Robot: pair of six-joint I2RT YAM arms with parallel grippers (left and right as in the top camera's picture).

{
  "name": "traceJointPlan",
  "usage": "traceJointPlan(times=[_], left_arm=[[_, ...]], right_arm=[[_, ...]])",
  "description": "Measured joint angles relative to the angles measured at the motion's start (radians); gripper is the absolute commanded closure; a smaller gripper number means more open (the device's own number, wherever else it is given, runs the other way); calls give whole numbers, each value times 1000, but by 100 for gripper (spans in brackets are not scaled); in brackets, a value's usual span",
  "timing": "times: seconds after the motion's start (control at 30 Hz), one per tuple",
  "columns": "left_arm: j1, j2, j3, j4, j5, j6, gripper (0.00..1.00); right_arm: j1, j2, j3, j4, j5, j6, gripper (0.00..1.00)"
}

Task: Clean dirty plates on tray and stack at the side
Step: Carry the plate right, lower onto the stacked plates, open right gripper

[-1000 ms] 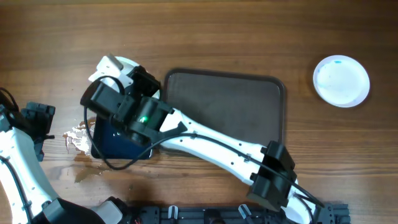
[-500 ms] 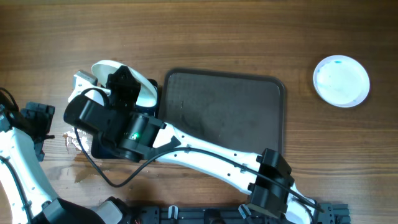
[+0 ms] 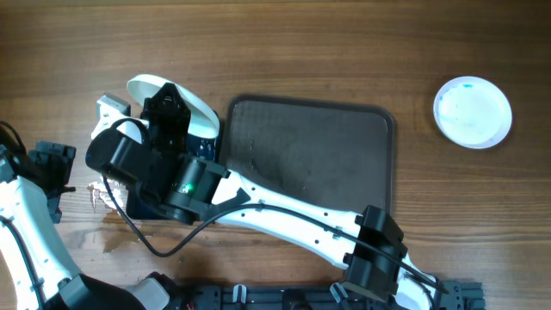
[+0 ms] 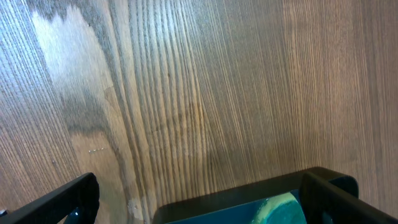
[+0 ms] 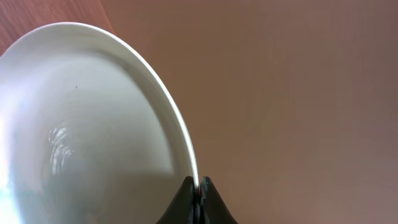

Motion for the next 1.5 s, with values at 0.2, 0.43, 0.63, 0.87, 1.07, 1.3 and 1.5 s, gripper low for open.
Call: traceJointPlan(times=[0.2, 0.43, 0.63, 0.87, 1.07, 1.3, 1.5], left_arm=[[0, 0, 0, 0, 0, 0, 0], [0, 0, 0, -5, 0, 0, 0], [-14, 0, 0, -4, 31, -1, 0], [-220, 69, 0, 24, 43, -4, 0], [-373, 104, 0, 63, 47, -4, 0], [-441, 104, 0, 72, 47, -4, 0], [-441, 104, 0, 83, 47, -4, 0]], right_arm=[[0, 0, 2, -55, 5, 65, 96], [-123, 0, 10, -379, -513, 772, 96], [-516, 0, 10, -502, -990, 1139, 96], [-1046, 0, 10, -743, -1162, 1201, 96], [-1516, 0, 10, -871, -1089, 1197, 96], [-1845, -1, -22, -921, -980, 1201, 96], [-1862, 2, -292, -743, -990, 1201, 96]])
